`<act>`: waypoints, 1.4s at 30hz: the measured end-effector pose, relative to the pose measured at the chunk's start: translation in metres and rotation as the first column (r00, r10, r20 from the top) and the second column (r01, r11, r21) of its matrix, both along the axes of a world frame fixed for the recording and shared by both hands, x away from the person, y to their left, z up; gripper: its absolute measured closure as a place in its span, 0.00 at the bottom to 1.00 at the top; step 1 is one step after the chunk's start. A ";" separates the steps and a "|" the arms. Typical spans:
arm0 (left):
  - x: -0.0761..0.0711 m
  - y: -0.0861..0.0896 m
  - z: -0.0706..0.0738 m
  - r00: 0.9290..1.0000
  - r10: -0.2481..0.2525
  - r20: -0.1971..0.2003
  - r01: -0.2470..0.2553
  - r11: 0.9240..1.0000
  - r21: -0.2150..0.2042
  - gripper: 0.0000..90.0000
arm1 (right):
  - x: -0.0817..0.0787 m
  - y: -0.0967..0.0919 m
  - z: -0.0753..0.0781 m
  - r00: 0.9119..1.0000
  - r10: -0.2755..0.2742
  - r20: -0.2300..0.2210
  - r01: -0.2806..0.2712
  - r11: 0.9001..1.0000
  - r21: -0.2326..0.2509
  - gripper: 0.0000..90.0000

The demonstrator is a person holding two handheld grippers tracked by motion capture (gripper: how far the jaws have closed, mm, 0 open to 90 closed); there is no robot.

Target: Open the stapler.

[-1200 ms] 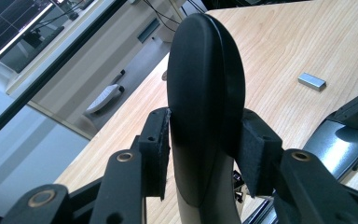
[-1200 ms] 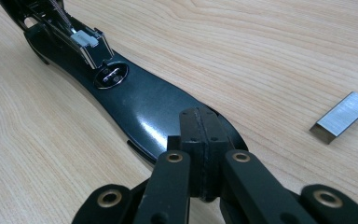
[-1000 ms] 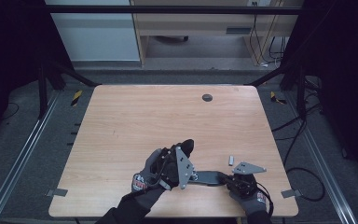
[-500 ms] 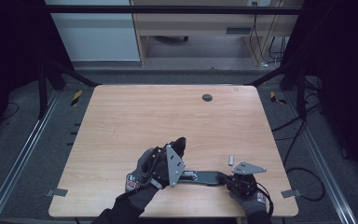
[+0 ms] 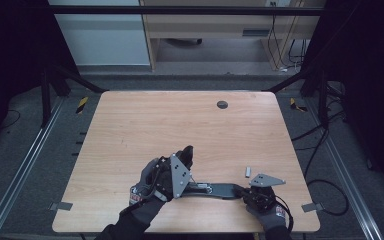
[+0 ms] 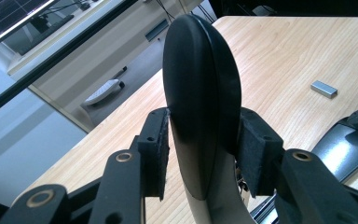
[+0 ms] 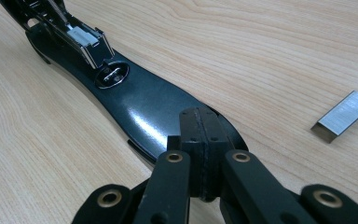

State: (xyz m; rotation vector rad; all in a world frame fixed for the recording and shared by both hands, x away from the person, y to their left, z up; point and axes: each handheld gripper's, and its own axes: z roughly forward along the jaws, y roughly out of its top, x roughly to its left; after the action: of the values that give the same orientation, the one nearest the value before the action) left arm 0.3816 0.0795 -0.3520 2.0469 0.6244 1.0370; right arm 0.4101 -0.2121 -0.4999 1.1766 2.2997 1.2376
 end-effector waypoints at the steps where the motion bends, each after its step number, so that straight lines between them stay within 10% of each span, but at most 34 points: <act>1: 0.000 0.002 0.000 1.000 0.003 -0.001 -0.003 1.000 -0.005 0.63 | 0.000 0.000 0.000 1.000 0.000 0.000 0.000 1.000 0.001 1.00; 42: 0.002 0.060 0.001 0.997 0.065 -0.035 -0.069 0.990 -0.122 0.59 | 0.000 0.000 0.000 1.000 -0.002 -0.004 0.003 1.000 0.003 1.00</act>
State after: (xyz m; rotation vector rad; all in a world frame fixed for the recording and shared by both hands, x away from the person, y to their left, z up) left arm 0.3834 0.1397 -0.3507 1.9492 0.7597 0.9812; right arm 0.4102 -0.2122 -0.4999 1.1834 2.2991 1.2395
